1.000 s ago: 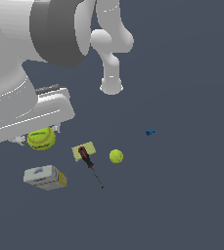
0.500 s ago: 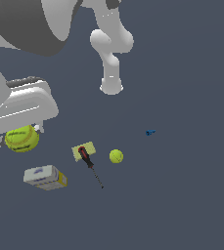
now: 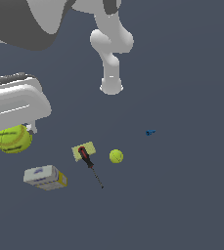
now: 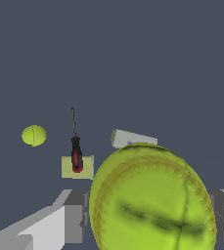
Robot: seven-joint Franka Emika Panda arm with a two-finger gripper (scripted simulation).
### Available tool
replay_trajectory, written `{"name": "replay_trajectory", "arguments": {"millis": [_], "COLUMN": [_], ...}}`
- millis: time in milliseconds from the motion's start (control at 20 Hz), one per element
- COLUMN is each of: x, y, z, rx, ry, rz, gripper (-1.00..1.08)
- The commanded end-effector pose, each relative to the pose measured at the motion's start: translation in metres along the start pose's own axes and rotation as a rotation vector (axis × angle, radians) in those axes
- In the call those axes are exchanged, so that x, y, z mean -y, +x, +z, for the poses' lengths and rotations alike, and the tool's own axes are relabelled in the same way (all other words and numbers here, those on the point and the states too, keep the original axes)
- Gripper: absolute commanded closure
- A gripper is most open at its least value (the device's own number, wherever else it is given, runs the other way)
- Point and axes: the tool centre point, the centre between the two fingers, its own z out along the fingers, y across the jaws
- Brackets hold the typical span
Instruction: Pick up a designated object from a clutter of objects.
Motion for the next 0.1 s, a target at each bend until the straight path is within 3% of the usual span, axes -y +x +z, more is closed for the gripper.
{"name": "replay_trajectory", "arguments": {"millis": [0,50], "x": [-0.0010,-0.0011], "y": [0.0005,0.0005], "z": [-0.0022,-0.0022], "rx": [-0.001,-0.001], "ry": [-0.001,-0.001], "rz": [0.000,0.000], "gripper": [1.08,1.08]}}
